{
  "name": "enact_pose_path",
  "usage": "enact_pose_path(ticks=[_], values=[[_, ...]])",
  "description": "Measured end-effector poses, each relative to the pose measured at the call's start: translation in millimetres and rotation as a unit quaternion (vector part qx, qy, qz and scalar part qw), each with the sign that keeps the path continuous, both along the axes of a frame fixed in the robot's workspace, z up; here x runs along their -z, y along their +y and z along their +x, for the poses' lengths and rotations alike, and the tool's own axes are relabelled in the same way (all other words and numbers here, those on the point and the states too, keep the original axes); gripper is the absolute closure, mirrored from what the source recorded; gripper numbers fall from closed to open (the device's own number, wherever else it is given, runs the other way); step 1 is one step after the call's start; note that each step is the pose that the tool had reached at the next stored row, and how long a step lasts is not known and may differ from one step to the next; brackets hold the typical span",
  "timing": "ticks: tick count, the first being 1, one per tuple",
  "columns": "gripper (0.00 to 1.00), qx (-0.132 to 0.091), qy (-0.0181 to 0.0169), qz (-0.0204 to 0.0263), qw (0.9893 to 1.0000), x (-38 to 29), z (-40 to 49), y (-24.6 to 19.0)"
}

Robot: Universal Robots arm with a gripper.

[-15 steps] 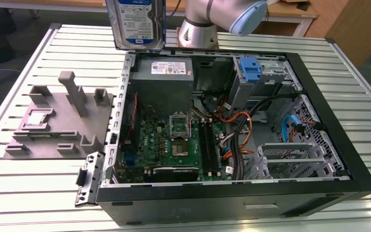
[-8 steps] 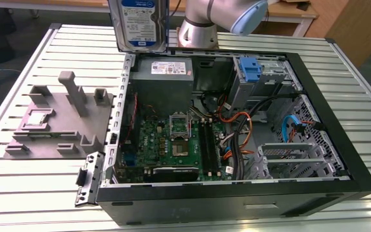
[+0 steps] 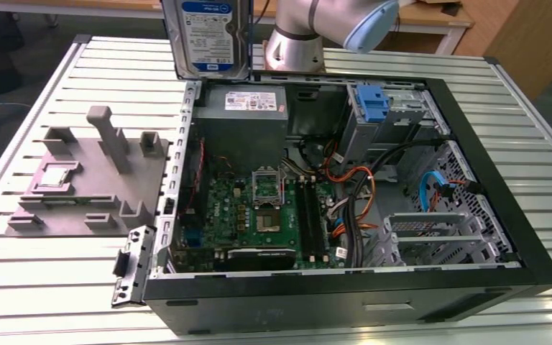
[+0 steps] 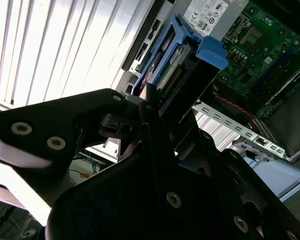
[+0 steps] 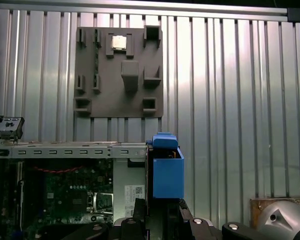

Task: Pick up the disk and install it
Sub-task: 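Pick up the disk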

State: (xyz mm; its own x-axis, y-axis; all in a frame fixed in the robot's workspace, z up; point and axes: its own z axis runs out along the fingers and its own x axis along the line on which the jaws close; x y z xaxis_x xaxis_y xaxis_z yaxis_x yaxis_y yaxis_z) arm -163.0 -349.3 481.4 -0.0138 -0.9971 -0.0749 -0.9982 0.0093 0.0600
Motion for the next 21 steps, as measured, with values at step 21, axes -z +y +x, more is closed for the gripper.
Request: enact_pose_path(ticks=[21], values=[[0.65, 0.000, 0.0064, -0.0083, 0.9999, 0.6, 31.8, -0.5]])
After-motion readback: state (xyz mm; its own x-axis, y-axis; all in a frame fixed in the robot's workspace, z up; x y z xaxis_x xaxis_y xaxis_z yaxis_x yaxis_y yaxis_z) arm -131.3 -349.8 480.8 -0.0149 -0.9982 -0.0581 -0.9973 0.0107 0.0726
